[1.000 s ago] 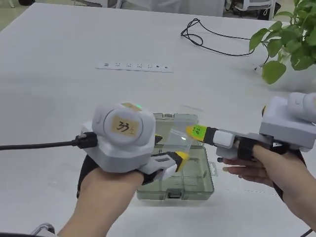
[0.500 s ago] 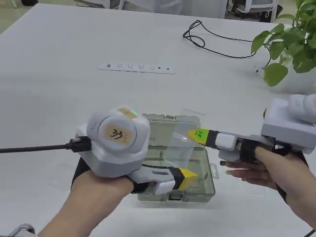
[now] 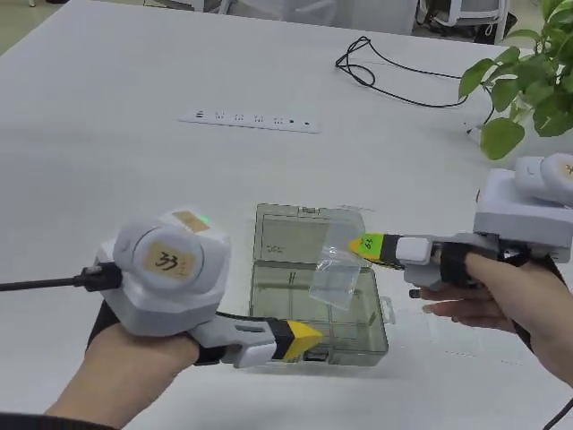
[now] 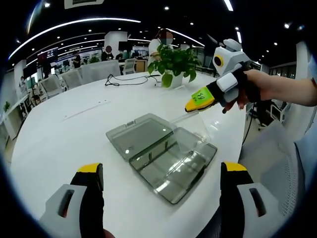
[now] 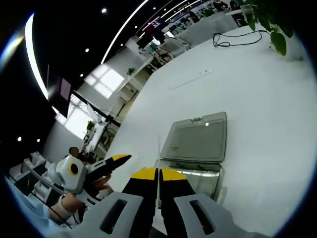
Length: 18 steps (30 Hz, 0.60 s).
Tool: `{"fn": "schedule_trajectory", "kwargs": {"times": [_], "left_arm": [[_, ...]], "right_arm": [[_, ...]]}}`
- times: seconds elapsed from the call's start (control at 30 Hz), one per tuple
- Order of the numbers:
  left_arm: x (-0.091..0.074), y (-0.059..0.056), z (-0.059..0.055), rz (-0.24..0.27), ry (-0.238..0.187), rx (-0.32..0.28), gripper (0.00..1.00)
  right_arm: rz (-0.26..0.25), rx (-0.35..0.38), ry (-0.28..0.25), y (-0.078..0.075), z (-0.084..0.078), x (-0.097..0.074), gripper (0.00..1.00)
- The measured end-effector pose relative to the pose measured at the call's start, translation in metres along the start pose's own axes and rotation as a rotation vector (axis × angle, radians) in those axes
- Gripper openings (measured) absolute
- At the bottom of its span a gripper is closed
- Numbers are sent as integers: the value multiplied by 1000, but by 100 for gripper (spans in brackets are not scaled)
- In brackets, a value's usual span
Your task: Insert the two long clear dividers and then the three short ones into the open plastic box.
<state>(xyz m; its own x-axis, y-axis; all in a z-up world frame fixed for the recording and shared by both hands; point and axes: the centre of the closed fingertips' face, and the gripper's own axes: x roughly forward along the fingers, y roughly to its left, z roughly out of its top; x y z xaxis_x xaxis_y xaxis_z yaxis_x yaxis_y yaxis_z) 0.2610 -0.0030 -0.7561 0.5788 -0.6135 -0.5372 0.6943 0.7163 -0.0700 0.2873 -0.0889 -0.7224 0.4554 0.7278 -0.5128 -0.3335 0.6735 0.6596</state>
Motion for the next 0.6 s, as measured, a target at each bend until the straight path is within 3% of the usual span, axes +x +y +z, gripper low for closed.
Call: {"fn": "schedule_trajectory", "kwargs": {"times": [0.27,0.4,0.53,0.6], "left_arm": [[-6,11,-9,62,7,57,100],[-7,14,-11,87,1,62,100],[-10,17,-17,103,-6,94,100],[-12,19,-18,120,-17,114,100]], "right_arm": [[-86,-13,105,-8,2,1,2],[-132,-18,178,-19,4,3,2],[-182,-12,293,-24,-10,1,2],[-195,10,322,-29,-12,2,2]]}}
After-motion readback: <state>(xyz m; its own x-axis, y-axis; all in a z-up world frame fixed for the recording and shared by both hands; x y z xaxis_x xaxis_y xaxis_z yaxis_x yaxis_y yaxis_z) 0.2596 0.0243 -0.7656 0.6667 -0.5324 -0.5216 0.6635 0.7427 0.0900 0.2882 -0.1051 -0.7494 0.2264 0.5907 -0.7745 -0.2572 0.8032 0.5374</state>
